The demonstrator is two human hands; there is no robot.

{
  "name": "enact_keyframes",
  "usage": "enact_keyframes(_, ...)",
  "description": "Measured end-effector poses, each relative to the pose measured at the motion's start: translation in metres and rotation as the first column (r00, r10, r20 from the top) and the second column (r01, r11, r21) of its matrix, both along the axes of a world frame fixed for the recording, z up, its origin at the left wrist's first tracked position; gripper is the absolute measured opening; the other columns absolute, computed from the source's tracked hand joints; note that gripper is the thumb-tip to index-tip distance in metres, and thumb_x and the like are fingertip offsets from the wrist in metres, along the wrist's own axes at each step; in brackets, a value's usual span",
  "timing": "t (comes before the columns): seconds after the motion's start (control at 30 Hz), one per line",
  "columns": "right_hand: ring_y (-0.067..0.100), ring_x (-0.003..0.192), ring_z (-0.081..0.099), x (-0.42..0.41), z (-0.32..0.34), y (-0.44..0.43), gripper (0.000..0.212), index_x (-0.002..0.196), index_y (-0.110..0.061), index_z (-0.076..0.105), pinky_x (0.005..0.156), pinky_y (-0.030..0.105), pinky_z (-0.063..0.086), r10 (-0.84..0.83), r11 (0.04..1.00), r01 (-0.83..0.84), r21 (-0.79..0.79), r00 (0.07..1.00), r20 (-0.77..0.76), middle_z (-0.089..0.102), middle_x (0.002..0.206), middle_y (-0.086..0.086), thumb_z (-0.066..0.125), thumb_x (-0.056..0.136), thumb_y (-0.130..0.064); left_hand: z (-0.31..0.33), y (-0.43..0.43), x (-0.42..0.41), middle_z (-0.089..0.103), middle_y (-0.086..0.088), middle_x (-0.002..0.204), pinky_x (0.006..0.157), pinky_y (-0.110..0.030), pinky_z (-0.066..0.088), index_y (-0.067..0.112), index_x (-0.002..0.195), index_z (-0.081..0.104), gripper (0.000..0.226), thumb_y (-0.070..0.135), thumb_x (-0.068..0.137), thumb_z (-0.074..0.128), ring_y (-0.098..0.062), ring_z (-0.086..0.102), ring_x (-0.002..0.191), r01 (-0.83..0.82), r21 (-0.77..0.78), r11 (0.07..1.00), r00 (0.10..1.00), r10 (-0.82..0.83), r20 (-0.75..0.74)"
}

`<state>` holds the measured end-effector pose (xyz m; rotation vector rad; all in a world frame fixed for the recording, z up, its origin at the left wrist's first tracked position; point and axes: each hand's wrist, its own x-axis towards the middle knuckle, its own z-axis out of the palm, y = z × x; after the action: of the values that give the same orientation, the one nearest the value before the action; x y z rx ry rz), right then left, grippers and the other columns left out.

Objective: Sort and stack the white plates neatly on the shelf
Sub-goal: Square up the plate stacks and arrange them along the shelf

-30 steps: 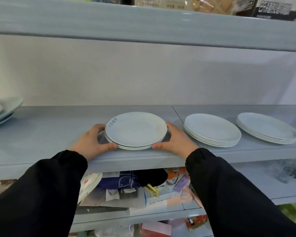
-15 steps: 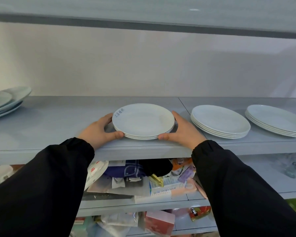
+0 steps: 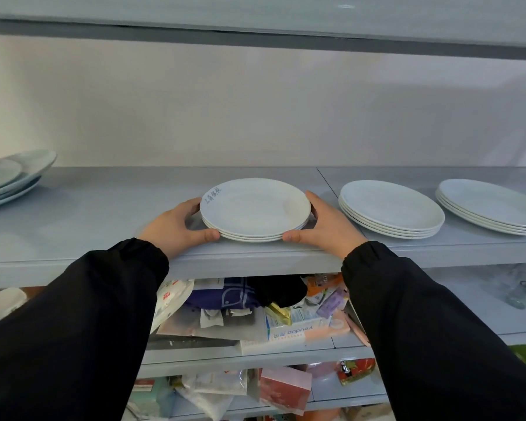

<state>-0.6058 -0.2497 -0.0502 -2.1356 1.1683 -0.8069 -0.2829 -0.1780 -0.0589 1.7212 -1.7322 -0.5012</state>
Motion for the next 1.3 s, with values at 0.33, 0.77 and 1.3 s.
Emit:
enact_keyframes(0.33, 0.008, 0.122, 0.052, -0.001, -0.001, -0.001, 0.093, 0.139, -0.035, 0.045, 0.096, 0.029, 0.045, 0.013, 1.0, -0.013, -0.005, 1.0, 0.015, 0.058, 0.133, -0.015, 0.083, 0.059, -0.062, -0.001, -0.002, -0.001, 0.044, 0.013, 0.147, 0.101, -0.029, 0.035, 0.041, 0.145, 0.033, 0.096, 0.076, 0.063, 0.069, -0.01, 0.042, 0.134, 0.001, -0.007, 1.0, 1.0, -0.001, 0.018)
enact_keyframes(0.77, 0.002, 0.12, 0.053, -0.003, 0.002, -0.001, 0.088, 0.14, -0.038, 0.045, 0.09, 0.021, 0.044, 0.006, 1.0, -0.006, 0.002, 1.0, 0.012, 0.058, 0.132, -0.02, 0.088, 0.064, -0.051, 0.0, 0.001, -0.003, 0.042, 0.014, 0.148, 0.103, -0.034, 0.036, 0.047, 0.144, 0.029, 0.09, 0.075, 0.067, 0.065, -0.012, 0.042, 0.134, -0.012, 0.002, 1.0, 0.999, 0.012, 0.049)
enact_keyframes(1.3, 0.008, 0.134, 0.047, -0.004, -0.003, -0.011, 0.097, 0.149, -0.033, 0.038, 0.113, 0.044, 0.039, -0.012, 0.991, 0.001, 0.137, 0.997, 0.079, 0.048, 0.148, -0.014, 0.056, 0.071, -0.088, 0.014, 0.014, -0.023, 0.051, 0.026, 0.114, 0.082, -0.022, 0.035, 0.059, 0.128, 0.034, 0.041, 0.05, 0.093, 0.052, 0.0, 0.05, 0.106, -0.132, -0.068, 0.989, 0.988, 0.136, 0.068)
